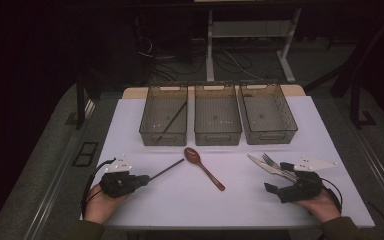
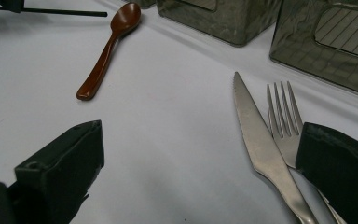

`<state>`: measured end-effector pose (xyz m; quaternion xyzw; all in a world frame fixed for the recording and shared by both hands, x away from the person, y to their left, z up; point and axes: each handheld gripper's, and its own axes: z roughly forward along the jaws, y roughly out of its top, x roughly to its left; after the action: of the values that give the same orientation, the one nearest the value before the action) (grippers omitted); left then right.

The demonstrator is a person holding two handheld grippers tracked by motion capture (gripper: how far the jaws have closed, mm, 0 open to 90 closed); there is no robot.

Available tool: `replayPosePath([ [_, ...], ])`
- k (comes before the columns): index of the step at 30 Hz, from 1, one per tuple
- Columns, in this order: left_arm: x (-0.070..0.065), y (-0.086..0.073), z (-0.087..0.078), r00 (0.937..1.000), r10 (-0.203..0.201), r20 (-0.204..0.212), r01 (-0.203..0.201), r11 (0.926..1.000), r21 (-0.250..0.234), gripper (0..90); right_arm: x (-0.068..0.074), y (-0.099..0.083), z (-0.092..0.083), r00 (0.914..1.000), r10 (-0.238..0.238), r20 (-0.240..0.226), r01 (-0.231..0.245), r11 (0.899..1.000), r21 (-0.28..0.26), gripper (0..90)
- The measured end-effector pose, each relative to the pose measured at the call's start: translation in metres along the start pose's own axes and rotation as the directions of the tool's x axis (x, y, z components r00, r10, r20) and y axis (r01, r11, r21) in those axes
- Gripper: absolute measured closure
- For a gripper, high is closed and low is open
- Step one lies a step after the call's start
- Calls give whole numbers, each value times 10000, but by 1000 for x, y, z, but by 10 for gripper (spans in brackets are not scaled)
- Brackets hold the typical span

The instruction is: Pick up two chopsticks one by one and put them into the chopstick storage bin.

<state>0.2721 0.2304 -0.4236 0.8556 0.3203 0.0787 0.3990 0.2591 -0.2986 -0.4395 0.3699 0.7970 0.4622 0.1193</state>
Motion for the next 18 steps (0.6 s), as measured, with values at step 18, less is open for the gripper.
replayPosePath([
  [18, -1, 40, -9, 9993, -83, -367, 47, 9953, -972, 855, 0, 0, 1, 10000, -16, -45, 16, 10000, 3, 6],
])
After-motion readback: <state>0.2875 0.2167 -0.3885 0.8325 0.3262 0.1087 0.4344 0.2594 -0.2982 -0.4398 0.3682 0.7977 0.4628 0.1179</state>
